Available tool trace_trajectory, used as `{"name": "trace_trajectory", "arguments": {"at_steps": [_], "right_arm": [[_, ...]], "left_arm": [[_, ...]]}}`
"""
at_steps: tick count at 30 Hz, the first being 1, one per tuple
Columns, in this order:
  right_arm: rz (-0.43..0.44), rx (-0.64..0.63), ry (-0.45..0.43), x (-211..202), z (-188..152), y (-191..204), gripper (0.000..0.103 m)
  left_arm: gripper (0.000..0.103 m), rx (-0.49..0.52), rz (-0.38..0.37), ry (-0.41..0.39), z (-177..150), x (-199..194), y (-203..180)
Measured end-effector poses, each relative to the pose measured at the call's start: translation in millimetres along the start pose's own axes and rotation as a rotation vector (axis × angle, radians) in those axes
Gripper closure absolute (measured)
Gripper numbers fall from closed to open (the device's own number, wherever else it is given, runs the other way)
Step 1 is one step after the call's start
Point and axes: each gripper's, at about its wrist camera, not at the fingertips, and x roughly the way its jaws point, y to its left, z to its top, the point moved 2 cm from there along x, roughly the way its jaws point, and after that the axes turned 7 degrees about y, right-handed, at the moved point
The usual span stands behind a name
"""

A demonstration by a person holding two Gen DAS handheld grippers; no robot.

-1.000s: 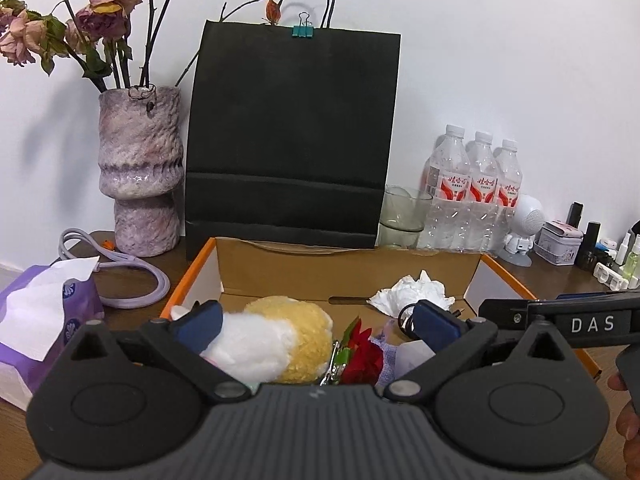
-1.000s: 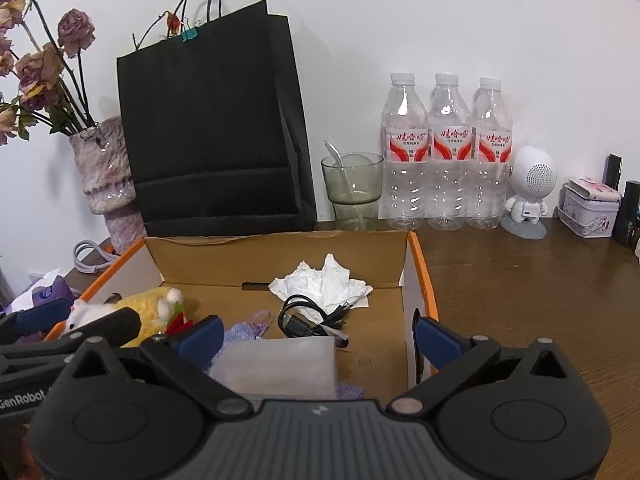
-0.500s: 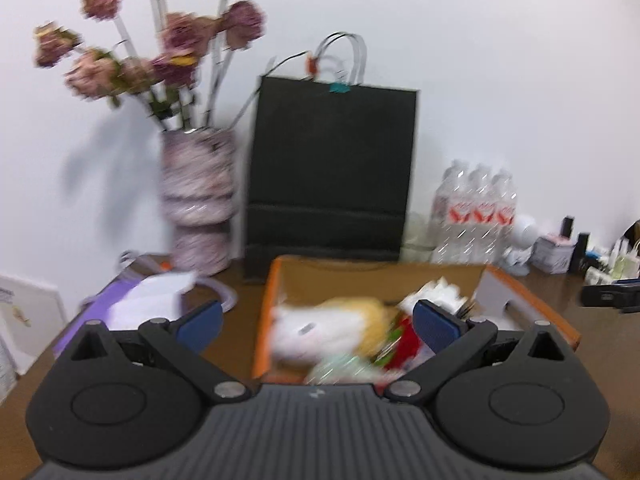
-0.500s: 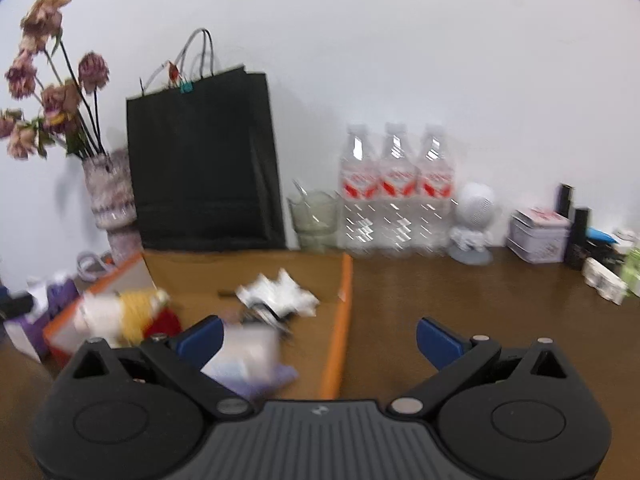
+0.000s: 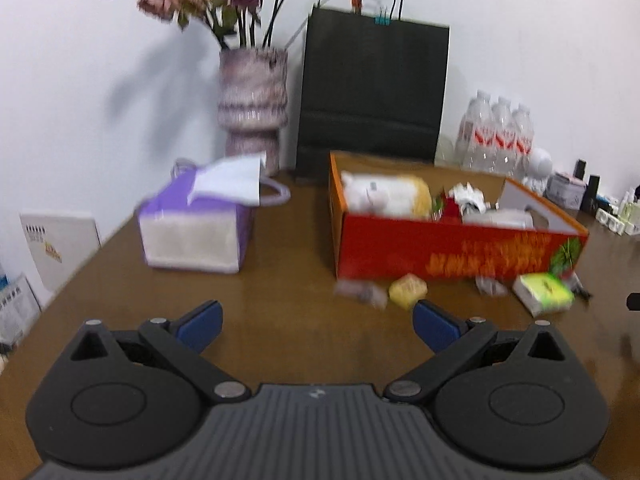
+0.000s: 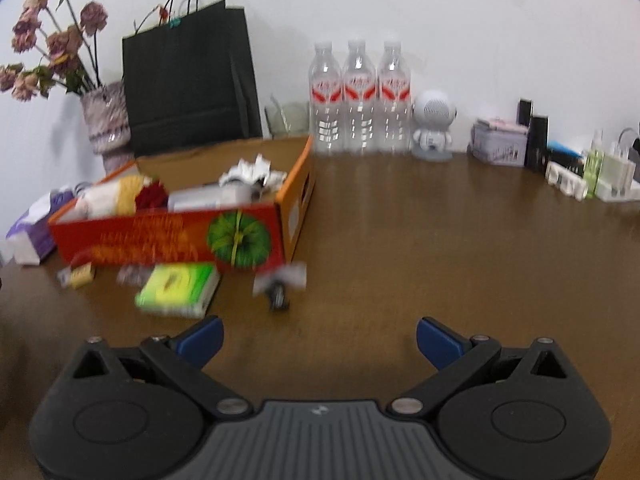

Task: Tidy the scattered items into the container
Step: 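Grasp a clear plastic bag with the left tool while the right grasps the small black item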

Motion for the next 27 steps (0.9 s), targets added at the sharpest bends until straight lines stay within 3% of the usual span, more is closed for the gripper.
{"name": "trace_trajectory", "arguments": {"at_steps": [8, 14, 17, 19, 21, 23, 25, 27], "right_arm": [[0.005, -0.051, 0.005, 6, -4, 14, 0.000], [0.013, -0.077, 0.014, 27, 14, 23, 0.012], [0.013, -0.095, 0.050, 42, 20, 27, 0.027], [0.016, -0.102, 0.071, 51, 23, 30, 0.044], [0.007, -0.105, 0.064, 55, 25, 31, 0.051], [0.011, -0.095, 0.060, 57, 27, 31, 0.068], [0.012, -0.092, 0.054, 58, 29, 30, 0.086], [0.019, -0.091, 0.054, 58, 29, 30, 0.089]], "left_arm": [[0.000, 0.008, -0.009, 0.047, 0, 19, -8], [0.006, 0.032, -0.018, 0.057, 18, 45, -20], [0.019, 0.059, -0.004, 0.083, 23, 63, -25], [0.024, 0.057, -0.011, 0.091, 28, 75, -26], [0.030, 0.060, -0.002, 0.096, 31, 85, -27], [0.041, 0.052, -0.003, 0.116, 32, 96, -27], [0.059, 0.045, -0.021, 0.132, 34, 100, -26], [0.065, 0.057, -0.030, 0.131, 33, 100, -28]]}}
